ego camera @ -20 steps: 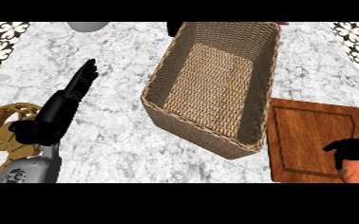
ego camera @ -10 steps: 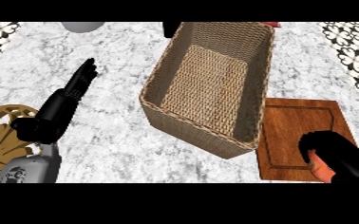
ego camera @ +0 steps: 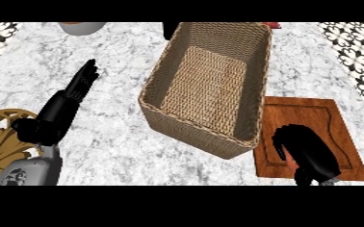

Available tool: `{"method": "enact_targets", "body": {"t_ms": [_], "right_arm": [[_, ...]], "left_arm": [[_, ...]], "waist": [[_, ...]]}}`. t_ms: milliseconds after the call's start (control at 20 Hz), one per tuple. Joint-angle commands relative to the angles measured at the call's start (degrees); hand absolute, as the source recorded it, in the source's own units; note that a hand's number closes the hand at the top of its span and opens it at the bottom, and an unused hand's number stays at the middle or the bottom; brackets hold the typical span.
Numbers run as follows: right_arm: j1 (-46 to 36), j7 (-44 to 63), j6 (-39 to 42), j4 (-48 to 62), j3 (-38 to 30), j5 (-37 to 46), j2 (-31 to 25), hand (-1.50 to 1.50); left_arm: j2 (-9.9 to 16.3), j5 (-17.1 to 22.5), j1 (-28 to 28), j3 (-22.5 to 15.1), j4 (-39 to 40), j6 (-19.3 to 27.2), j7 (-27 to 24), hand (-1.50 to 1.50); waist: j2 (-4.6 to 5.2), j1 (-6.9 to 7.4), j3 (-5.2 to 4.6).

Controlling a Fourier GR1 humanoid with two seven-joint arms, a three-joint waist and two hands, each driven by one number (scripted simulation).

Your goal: Pick the squash from the cutting board and place it in the basket

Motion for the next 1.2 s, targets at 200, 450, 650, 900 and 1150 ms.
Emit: {"method": "enact_targets", "body": {"t_ms": [200,450,650,900,1150], "right_arm": [[-1.6,13.6,-6.8,-10.3,10.8,-18.6,11.4,1.50],[-1.1,27.3,-15.5,-17.7,20.9,-24.2,11.6,1.50],[-1.6,41.2,-21.3,-23.1,28.4,-20.6,11.7,1.50],[-7.2,57.5,-25.0,-25.1,35.6,-10.6,11.7,1.50],[-17.3,74.9,-26.5,-25.1,38.5,-4.0,11.7,1.50]], "left_arm": [[-0.9,0.3,0.4,-0.6,0.8,-0.1,0.4,0.00],[0.0,0.4,-0.1,0.2,0.5,-0.3,0.0,0.00],[0.9,0.4,0.3,0.3,0.8,-1.2,-0.2,0.00],[0.2,0.1,-0.3,-0.6,0.8,-1.2,0.0,0.00],[-0.6,-0.7,-1.7,-1.7,0.1,-0.5,0.4,0.00]], "waist": [[0.06,0.62,3.41],[0.01,1.22,2.98],[0.18,1.00,2.53],[0.65,1.38,2.35],[1.06,2.60,2.48]]}}
